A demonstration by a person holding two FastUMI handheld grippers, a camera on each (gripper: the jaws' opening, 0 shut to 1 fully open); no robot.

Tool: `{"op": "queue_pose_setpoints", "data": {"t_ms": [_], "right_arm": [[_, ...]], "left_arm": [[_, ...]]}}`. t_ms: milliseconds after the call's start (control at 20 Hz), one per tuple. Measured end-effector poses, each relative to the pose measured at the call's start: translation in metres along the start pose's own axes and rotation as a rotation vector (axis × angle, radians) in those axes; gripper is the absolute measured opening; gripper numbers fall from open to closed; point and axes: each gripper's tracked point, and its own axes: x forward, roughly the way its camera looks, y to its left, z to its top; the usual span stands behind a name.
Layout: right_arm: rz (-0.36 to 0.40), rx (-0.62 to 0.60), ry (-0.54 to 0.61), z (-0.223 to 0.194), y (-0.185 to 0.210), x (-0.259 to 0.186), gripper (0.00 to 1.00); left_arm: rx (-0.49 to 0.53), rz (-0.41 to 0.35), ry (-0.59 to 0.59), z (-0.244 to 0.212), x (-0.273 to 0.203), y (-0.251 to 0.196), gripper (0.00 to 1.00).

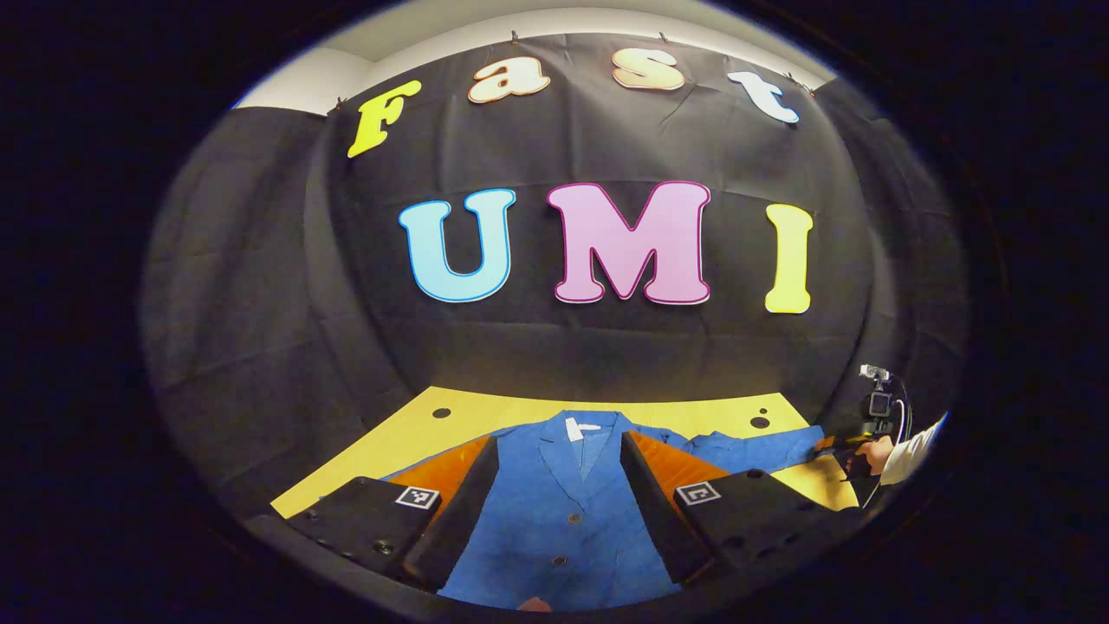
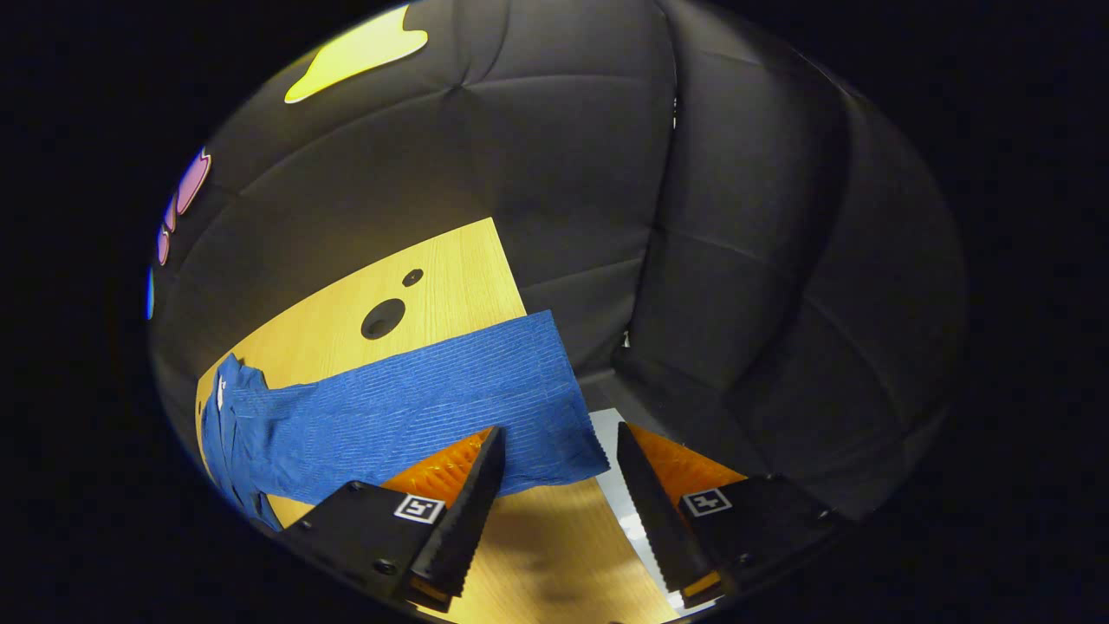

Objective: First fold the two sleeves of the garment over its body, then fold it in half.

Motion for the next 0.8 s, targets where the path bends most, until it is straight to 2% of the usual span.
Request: {"op": "queue_pose_setpoints", "data": {"t_ms": [50, 100, 150, 200, 250, 350, 500, 550, 800], "right_arm": [[-0.002, 0.013, 0.004, 0.0, 0.005, 0.0, 0.75], [-0.003, 0.027, 0.005, 0.002, 0.008, 0.003, 0.58], [-0.009, 0.027, 0.012, 0.0, 0.001, 0.004, 0.64], [-0.024, 0.025, -0.005, 0.006, -0.003, 0.002, 0.58], [-0.044, 0.022, -0.013, 0.009, -0.008, 0.002, 0.42], [-0.016, 0.013, 0.003, 0.003, 0.006, 0.001, 0.11], [-0.038, -0.07, -0.016, 0.006, 0.009, -0.007, 0.11], [-0.026, -0.079, -0.048, 0.015, 0.019, -0.015, 0.02], [0.054, -0.1, -0.155, 0.051, 0.086, -0.085, 0.02]], "left_arm": [[-0.004, -0.003, 0.007, -0.002, 0.002, -0.004, 0.82], [-0.009, -0.011, 0.007, 0.0, 0.004, -0.008, 0.82], [-0.01, -0.02, 0.002, 0.003, 0.004, -0.011, 0.82], [-0.002, -0.028, -0.004, 0.006, 0.005, -0.014, 0.82], [0.012, -0.03, -0.011, 0.009, 0.007, -0.015, 0.81], [0.036, -0.031, -0.031, 0.014, 0.006, -0.015, 0.81], [0.033, -0.041, -0.03, 0.012, 0.002, -0.014, 0.82], [0.031, -0.043, -0.034, 0.012, -0.001, -0.012, 0.82], [-0.03, -0.046, -0.04, 0.0, -0.011, 0.016, 0.81]]}}
